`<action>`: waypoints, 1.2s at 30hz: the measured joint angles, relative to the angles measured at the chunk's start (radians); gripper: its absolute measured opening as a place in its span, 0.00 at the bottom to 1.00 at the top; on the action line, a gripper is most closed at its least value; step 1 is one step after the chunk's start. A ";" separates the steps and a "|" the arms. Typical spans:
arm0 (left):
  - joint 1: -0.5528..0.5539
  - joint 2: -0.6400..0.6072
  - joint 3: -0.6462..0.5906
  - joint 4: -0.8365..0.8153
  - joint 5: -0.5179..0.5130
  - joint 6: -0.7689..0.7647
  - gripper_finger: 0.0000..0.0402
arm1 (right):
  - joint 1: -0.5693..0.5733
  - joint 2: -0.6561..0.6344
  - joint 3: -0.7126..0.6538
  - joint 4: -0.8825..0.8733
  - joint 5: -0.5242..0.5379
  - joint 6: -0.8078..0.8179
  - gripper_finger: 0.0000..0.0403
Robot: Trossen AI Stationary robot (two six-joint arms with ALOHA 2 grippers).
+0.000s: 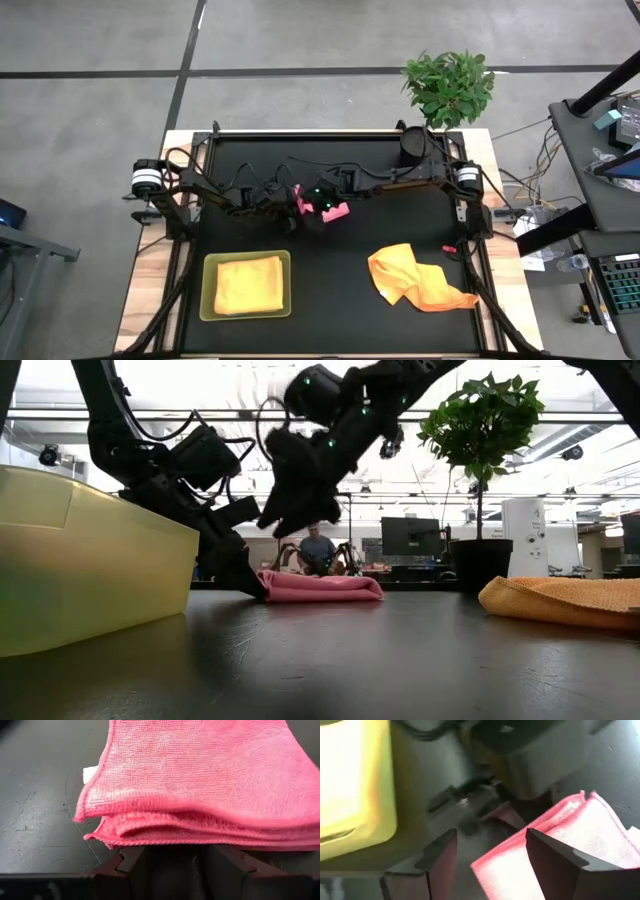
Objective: Fold microfiber towels
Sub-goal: Fold the pink microfiber towel
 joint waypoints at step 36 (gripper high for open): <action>-0.001 -0.030 -0.012 -0.015 0.004 0.002 0.39 | 0.033 -0.064 -0.453 0.602 0.012 -0.252 0.28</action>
